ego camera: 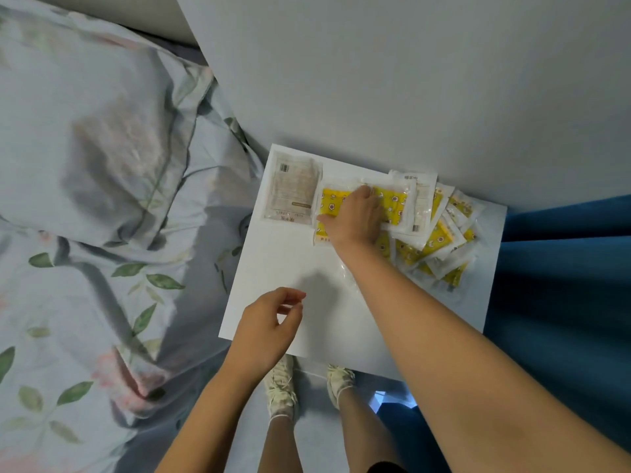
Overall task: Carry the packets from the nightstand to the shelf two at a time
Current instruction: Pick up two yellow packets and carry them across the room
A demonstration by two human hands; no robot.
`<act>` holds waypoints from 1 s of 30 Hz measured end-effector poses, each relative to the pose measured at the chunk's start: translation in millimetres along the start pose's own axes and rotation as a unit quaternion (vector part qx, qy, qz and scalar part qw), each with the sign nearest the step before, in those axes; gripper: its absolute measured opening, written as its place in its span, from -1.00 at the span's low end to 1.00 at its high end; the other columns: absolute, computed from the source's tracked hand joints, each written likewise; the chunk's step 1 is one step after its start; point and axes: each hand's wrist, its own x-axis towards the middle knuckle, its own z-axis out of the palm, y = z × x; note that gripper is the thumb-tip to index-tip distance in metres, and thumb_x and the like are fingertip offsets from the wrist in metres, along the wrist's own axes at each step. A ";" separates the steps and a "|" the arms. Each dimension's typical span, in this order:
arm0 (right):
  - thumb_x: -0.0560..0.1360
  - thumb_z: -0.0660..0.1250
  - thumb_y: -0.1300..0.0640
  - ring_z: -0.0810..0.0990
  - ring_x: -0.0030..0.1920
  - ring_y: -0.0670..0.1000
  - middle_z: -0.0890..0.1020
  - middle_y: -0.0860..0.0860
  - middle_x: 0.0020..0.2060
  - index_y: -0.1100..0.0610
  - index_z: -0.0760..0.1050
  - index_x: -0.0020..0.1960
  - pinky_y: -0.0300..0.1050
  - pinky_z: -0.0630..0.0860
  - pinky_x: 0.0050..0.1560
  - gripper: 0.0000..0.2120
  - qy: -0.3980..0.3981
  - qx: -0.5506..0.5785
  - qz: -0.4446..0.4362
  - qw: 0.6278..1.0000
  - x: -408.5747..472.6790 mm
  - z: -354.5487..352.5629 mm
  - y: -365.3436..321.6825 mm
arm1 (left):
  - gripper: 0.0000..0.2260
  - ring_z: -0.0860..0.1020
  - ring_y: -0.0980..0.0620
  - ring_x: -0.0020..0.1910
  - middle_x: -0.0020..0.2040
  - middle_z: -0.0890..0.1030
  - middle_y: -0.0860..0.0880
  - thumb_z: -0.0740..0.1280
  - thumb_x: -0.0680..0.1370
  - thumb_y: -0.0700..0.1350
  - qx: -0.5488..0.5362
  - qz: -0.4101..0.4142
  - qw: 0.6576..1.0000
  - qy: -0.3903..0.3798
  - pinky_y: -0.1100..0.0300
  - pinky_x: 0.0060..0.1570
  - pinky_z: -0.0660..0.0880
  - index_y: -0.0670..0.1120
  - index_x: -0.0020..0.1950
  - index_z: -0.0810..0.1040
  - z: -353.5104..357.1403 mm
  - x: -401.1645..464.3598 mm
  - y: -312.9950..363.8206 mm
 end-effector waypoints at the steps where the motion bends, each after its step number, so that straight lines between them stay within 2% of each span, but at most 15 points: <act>1: 0.33 0.56 -0.06 0.47 0.25 0.18 0.38 0.20 0.31 0.22 0.25 0.34 -0.03 0.48 0.13 -0.23 -0.008 0.036 0.007 0.999 -0.4 -3.0 -0.6 | -0.81 0.52 0.33 -0.05 0.03 0.59 0.17 0.25 0.60 -0.12 0.002 -0.002 1.000 0.002 0.54 -0.13 0.38 0.02 0.17 0.58 -0.4 1.0 0.6; 4: 0.25 0.63 0.08 0.49 0.19 0.18 0.25 0.22 0.36 0.18 0.21 0.38 -0.06 0.50 0.10 -0.13 -0.019 0.132 0.031 0.991 1.7 -8.4 2.7 | -0.81 0.51 0.32 -0.06 0.04 0.58 0.17 0.24 0.61 -0.12 0.003 -0.003 1.000 0.004 0.55 -0.14 0.37 0.03 0.16 0.57 -1.2 3.9 3.2; 7: 0.25 0.62 0.23 0.44 0.27 0.16 0.27 0.19 0.38 0.17 0.17 0.45 -0.18 0.41 0.13 -0.08 0.001 0.213 0.032 0.977 -3.1 -11.2 16.0 | -0.82 0.53 0.31 -0.04 0.03 0.60 0.17 0.25 0.60 -0.13 -0.030 -0.014 0.999 0.010 0.57 -0.17 0.39 0.04 0.14 0.58 -1.8 6.5 3.5; 9: 0.30 0.57 0.28 0.48 0.27 0.10 0.43 0.12 0.33 0.18 0.23 0.43 -0.35 0.34 0.05 -0.19 0.026 0.278 0.022 0.960 -13.7 -15.3 30.9 | -0.83 0.55 0.26 -0.02 0.04 0.62 0.15 0.27 0.59 -0.13 -0.067 -0.026 0.997 0.021 0.54 -0.11 0.42 0.06 0.13 0.57 -0.7 8.4 3.9; 10: 0.32 0.56 0.27 0.54 0.22 0.08 0.52 0.08 0.26 0.18 0.30 0.38 -0.36 0.39 0.04 -0.28 0.021 0.325 0.022 0.945 -21.9 -18.0 38.9 | -0.83 0.56 0.22 0.00 0.05 0.62 0.14 0.29 0.59 -0.11 -0.097 -0.036 0.994 0.030 0.45 -0.02 0.47 0.08 0.14 0.55 0.5 9.5 4.7; 12: 0.37 0.53 0.22 0.64 0.08 0.03 0.64 0.05 0.12 0.16 0.43 0.24 -0.19 0.58 0.03 -0.50 -0.047 0.438 0.036 0.897 -43.7 -26.2 51.3 | -0.77 0.58 0.15 0.06 0.10 0.60 0.10 0.34 0.55 -0.03 -0.196 -0.073 0.978 0.021 0.14 0.14 0.54 0.11 0.21 0.50 3.7 11.0 8.3; 14: 0.44 0.49 0.12 0.67 0.04 0.01 0.68 0.04 0.04 0.12 0.50 0.16 -0.08 0.63 0.01 -0.67 -0.166 0.483 0.028 0.859 -70.8 -35.4 58.3 | -0.61 0.60 0.05 0.13 0.15 0.61 0.03 0.41 0.49 0.08 -0.338 -0.117 0.932 -0.063 0.00 0.15 0.56 0.08 0.28 0.46 5.8 12.1 14.5; 16: 0.43 0.40 -0.11 0.68 -0.01 -0.02 0.70 0.00 -0.05 0.09 0.54 0.10 -0.03 0.61 0.05 -0.65 -0.261 0.452 -0.008 0.853 -92.3 -43.1 63.3 | -0.57 0.64 -0.07 0.10 0.13 0.66 -0.09 0.44 0.44 0.07 -0.427 -0.131 0.883 -0.145 -0.04 0.10 0.58 -0.04 0.25 0.51 10.3 11.1 18.6; 17: 0.40 0.34 -0.22 0.67 -0.05 -0.01 0.69 0.01 -0.11 0.12 0.54 0.07 -0.02 0.60 0.04 -0.55 -0.275 0.431 -0.019 0.859 -96.3 -47.2 65.1 | -0.62 0.65 -0.10 0.05 0.08 0.68 -0.14 0.44 0.44 0.02 -0.430 -0.116 0.882 -0.153 -0.02 0.05 0.59 -0.09 0.21 0.55 13.3 10.4 19.7; 19: 0.40 0.28 -0.33 0.65 -0.06 0.07 0.66 0.08 -0.12 0.16 0.54 0.07 0.02 0.58 0.05 -0.43 -0.229 0.385 -0.047 0.893 -87.2 -52.9 69.2 | -0.73 0.67 -0.10 -0.04 0.00 0.71 -0.15 0.40 0.45 -0.06 -0.407 -0.105 0.902 -0.103 0.08 -0.06 0.59 -0.12 0.11 0.61 18.0 11.0 18.9; 21: 0.48 0.35 -0.16 0.61 0.10 0.01 0.64 -0.04 0.02 0.08 0.54 0.15 -0.14 0.56 0.12 -0.62 -0.110 0.292 -0.099 0.945 -59.1 -56.2 72.7 | -0.83 0.67 -0.10 -0.05 -0.04 0.71 -0.14 0.37 0.50 -0.14 -0.411 -0.116 0.902 -0.056 0.10 -0.06 0.59 -0.14 0.05 0.62 19.5 12.9 13.4; 22: 0.50 0.39 -0.03 0.55 0.18 0.01 0.61 -0.06 0.10 0.07 0.51 0.22 -0.15 0.51 0.18 -0.66 -0.041 0.220 -0.130 0.966 -40.7 -57.3 72.9 | -0.86 0.67 -0.10 -0.05 -0.04 0.71 -0.15 0.36 0.52 -0.18 -0.421 -0.122 0.898 -0.046 0.09 -0.03 0.58 -0.16 0.04 0.62 18.3 13.3 11.3; 24: 0.50 0.41 0.12 0.42 0.32 0.08 0.53 0.03 0.25 0.09 0.44 0.33 -0.06 0.37 0.32 -0.59 0.036 0.103 -0.175 0.978 -5.0 -55.6 70.3 | -0.89 0.68 -0.08 -0.07 -0.04 0.72 -0.14 0.34 0.54 -0.23 -0.430 -0.128 0.893 -0.030 0.13 -0.06 0.60 -0.17 0.04 0.61 14.1 14.0 7.5; 27: 0.52 0.38 0.17 0.27 0.41 0.14 0.41 0.08 0.39 0.10 0.30 0.46 0.00 0.24 0.39 -0.45 0.018 -0.044 -0.212 0.976 35.8 -46.7 61.2 | -0.80 0.70 0.00 -0.08 0.02 0.70 -0.11 0.35 0.53 -0.26 -0.391 -0.103 0.915 -0.011 0.21 -0.14 0.61 -0.13 0.15 0.54 9.1 12.7 3.9; 30: 0.52 0.37 0.02 0.19 0.46 0.20 0.30 0.07 0.46 0.06 0.18 0.52 0.10 0.18 0.42 -0.35 -0.047 -0.179 -0.217 0.958 59.0 -44.7 57.1 | -0.45 0.69 0.03 -0.03 0.05 0.70 0.01 0.35 0.52 -0.31 -0.385 -0.061 0.921 -0.005 0.18 -0.11 0.63 0.14 0.37 0.26 4.6 8.7 0.3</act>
